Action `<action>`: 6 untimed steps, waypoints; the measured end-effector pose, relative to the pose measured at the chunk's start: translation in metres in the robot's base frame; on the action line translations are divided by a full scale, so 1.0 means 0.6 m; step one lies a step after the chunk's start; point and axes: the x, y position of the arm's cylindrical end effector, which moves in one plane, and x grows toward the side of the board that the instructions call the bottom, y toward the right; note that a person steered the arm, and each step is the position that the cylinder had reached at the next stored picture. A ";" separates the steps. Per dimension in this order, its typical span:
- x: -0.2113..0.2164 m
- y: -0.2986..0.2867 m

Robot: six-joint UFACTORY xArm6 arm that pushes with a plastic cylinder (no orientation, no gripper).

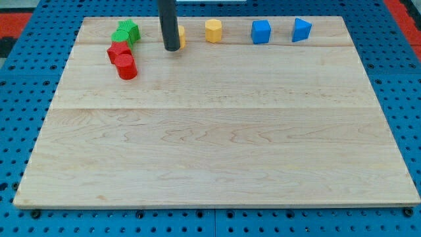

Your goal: Slide the green circle below the blue triangle

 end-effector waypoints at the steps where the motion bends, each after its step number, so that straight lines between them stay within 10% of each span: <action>1: -0.012 0.000; 3: -0.052 0.018; 6: 0.075 -0.025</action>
